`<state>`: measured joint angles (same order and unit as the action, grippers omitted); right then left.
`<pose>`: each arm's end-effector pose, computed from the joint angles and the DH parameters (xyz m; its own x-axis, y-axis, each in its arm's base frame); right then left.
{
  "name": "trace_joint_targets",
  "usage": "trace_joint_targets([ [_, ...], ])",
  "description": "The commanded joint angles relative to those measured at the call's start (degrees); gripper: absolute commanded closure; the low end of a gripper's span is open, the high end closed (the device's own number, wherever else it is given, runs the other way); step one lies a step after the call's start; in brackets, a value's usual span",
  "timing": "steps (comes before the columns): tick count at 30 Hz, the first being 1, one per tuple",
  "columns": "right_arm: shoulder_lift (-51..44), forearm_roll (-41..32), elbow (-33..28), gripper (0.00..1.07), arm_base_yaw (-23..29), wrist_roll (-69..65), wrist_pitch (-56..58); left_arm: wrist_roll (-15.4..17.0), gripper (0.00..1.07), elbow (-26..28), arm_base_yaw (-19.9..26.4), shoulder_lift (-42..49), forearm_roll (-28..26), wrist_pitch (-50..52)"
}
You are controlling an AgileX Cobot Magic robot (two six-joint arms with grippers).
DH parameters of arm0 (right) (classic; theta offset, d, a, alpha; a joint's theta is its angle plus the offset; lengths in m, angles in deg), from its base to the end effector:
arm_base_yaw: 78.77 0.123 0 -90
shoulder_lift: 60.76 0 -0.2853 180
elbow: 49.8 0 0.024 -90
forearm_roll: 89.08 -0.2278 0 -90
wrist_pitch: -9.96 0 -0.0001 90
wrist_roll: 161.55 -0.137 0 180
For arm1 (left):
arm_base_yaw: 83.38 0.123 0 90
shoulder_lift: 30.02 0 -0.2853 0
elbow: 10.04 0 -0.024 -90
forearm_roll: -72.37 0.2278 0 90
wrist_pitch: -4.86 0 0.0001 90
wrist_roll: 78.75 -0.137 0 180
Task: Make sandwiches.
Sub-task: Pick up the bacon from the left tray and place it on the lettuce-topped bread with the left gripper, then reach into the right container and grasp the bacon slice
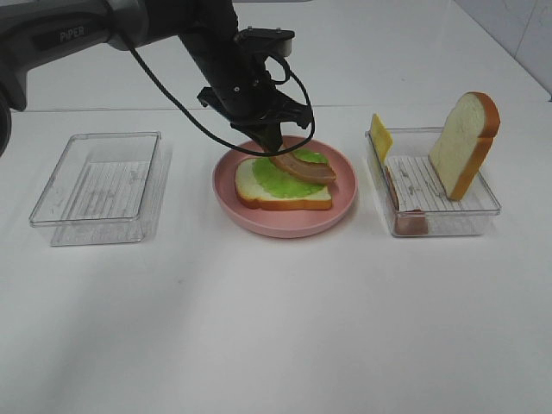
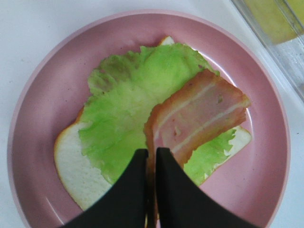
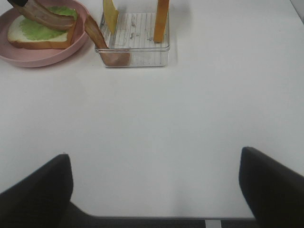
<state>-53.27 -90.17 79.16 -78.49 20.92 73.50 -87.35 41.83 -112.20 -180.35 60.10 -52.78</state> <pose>0.0149 0.0024 0.2268 -0.5299 -0.0372 -0.8472 -0.0377 0.9991 -0.0203 0.4547 -0.2783 0.1318 -0.7783 0.4666 -0.4201 0.5664 0.8105 -0.1491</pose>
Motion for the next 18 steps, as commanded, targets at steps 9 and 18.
trace_joint_targets([
  [9,-1.15,0.11,-0.23,0.15,-0.23,0.11,-0.29,1.78,0.40,0.52,-0.29,0.06,0.11,0.69],
  [18,-1.15,0.11,-0.23,0.15,-0.23,0.11,-0.29,9.17,0.04,0.57,-0.29,3.61,6.36,-3.72],
])
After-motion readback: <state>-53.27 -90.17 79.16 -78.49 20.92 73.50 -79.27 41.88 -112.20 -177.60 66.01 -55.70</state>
